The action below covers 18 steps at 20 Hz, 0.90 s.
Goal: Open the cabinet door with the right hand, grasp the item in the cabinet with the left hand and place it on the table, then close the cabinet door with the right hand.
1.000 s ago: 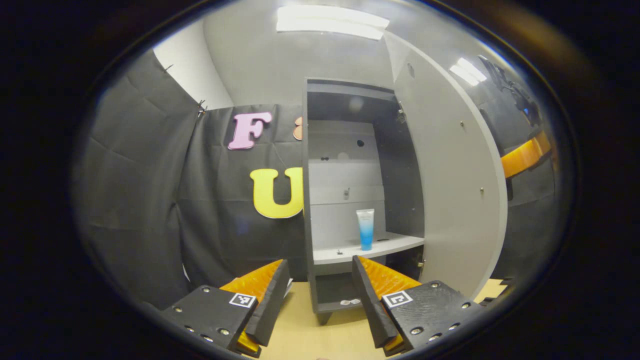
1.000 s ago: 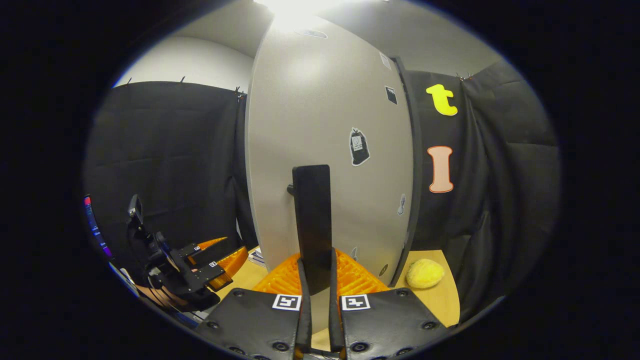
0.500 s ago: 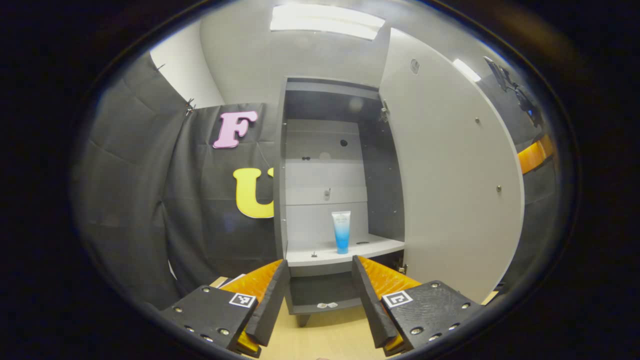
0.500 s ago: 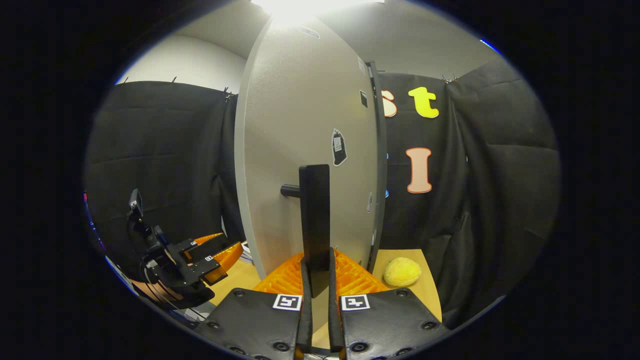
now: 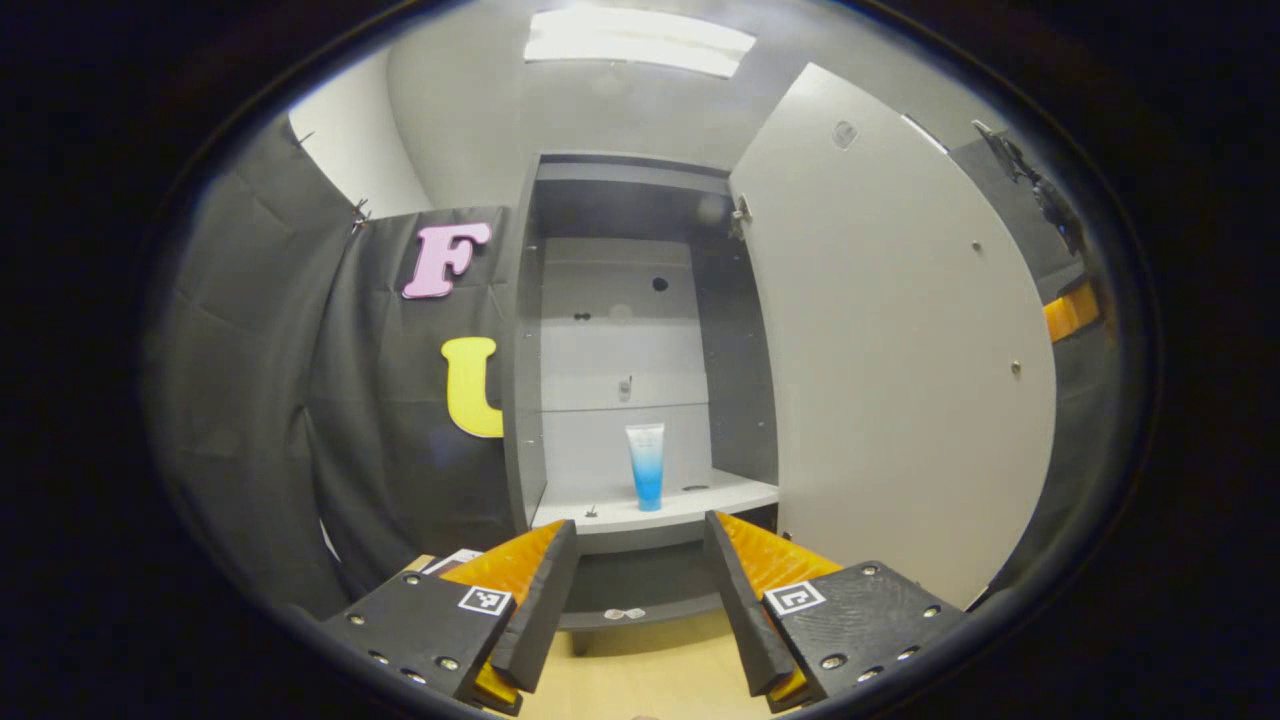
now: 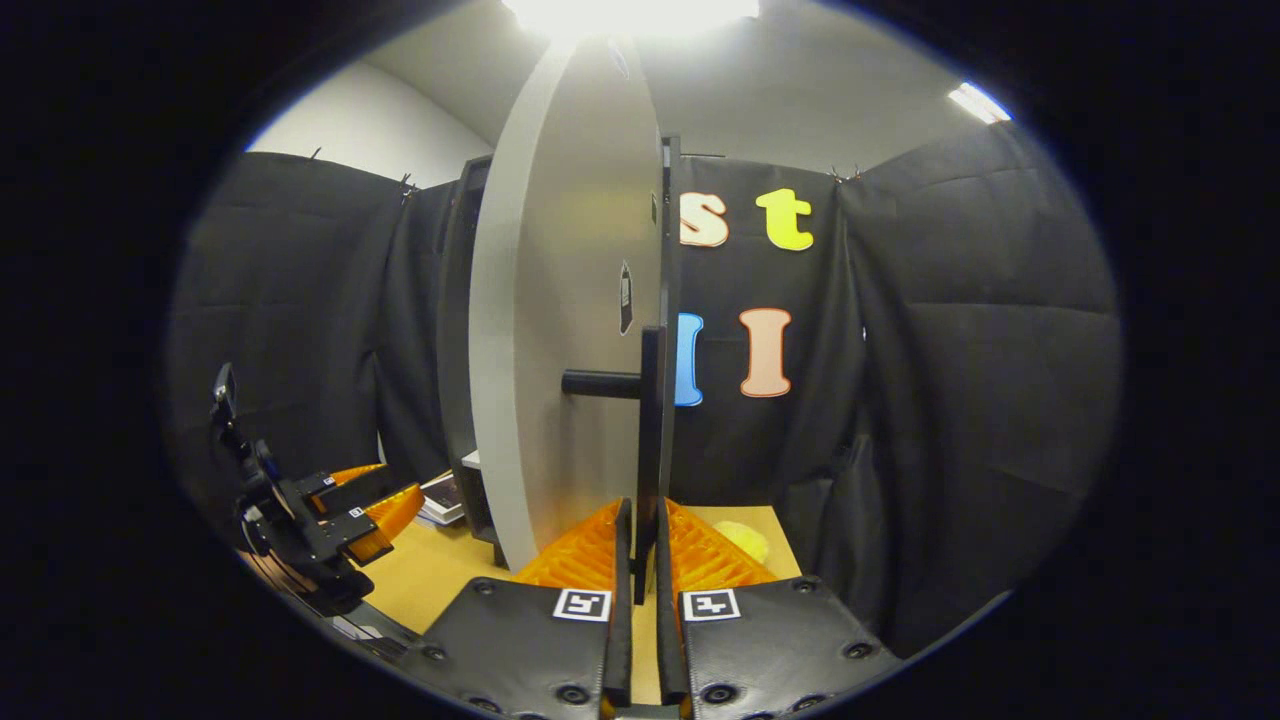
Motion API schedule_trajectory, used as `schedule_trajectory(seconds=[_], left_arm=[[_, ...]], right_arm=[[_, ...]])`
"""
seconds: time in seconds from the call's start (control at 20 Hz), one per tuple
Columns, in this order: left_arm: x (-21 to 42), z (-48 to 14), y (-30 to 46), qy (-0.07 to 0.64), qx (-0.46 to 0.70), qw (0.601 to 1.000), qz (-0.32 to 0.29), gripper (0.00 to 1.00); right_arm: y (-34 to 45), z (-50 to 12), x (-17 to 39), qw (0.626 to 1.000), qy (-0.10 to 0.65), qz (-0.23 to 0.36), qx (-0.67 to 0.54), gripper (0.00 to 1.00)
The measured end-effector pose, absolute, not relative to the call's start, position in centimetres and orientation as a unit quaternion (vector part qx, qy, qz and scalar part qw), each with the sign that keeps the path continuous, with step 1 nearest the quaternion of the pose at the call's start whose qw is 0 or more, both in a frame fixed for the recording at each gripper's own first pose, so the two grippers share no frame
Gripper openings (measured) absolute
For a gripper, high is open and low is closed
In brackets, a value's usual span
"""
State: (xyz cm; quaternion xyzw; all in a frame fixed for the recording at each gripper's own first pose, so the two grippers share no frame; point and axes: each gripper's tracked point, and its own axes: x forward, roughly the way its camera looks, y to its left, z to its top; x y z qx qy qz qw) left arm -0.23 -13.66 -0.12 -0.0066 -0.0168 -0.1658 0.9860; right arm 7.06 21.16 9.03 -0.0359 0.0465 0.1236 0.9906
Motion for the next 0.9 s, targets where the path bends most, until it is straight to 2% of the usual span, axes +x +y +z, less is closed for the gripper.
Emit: schedule_trajectory(seconds=[0.05, 0.1, 0.15, 0.25, 0.3, 0.35, 0.4, 0.45, 0.55, 0.65, 0.7, 0.75, 0.8, 0.9], left_arm=[[-0.3, -0.1, -14.0, -0.017, -0.005, 0.986, -0.167, 0.75], [-0.3, -0.1, -14.2, -0.017, -0.003, 0.986, -0.168, 0.75], [-0.2, 0.0, -14.4, -0.017, -0.001, 0.985, -0.169, 0.75], [0.1, 0.0, -14.9, -0.017, 0.003, 0.985, -0.169, 0.76], [0.1, 0.0, -15.1, -0.016, 0.005, 0.985, -0.169, 0.75], [0.3, 0.1, -15.4, -0.016, 0.007, 0.985, -0.169, 0.75], [0.4, 0.2, -15.7, -0.015, 0.008, 0.985, -0.169, 0.76], [0.7, 0.2, -16.0, -0.014, 0.008, 0.985, -0.170, 0.76], [1.8, 0.3, -16.9, -0.014, 0.011, 0.985, -0.171, 0.76], [3.1, 0.6, -18.0, -0.015, 0.010, 0.985, -0.172, 0.76], [3.8, 0.6, -18.6, -0.015, 0.007, 0.985, -0.173, 0.77], [4.4, 0.7, -19.1, -0.014, 0.004, 0.985, -0.172, 0.77], [5.2, 0.7, -19.6, -0.012, 0.000, 0.985, -0.172, 0.77], [6.9, 0.7, -20.3, -0.007, -0.003, 0.986, -0.169, 0.77]], right_arm=[[20.5, 9.1, 7.1, 0.992, 0.045, 0.113, -0.036, 0.10], [20.3, 9.1, 7.2, 0.993, 0.045, 0.108, -0.026, 0.00], [20.0, 8.9, 7.1, 0.993, 0.046, 0.104, -0.013, 0.00], [19.5, 9.0, 6.6, 0.992, 0.047, 0.115, 0.022, 0.16], [19.3, 9.1, 6.2, 0.992, 0.046, 0.117, 0.029, 0.06], [18.8, 9.0, 5.8, 0.992, 0.045, 0.116, 0.029, 0.08], [18.5, 9.1, 4.9, 0.991, 0.045, 0.125, 0.028, 0.16], [18.6, 9.1, 4.3, 0.991, 0.043, 0.127, 0.027, 0.19], [17.7, 9.3, 2.2, 0.992, 0.038, 0.123, 0.012, 0.20], [16.3, 9.6, 0.5, 0.993, 0.030, 0.111, -0.008, 0.34], [15.0, 9.7, -0.5, 0.995, 0.026, 0.098, -0.024, 0.51], [13.8, 9.7, -1.5, 0.996, 0.023, 0.081, -0.034, 0.58], [12.4, 9.9, -2.6, 0.997, 0.018, 0.063, -0.035, 0.77], [10.0, 9.8, -4.5, 0.999, 0.015, 0.038, -0.018, 0.98]])
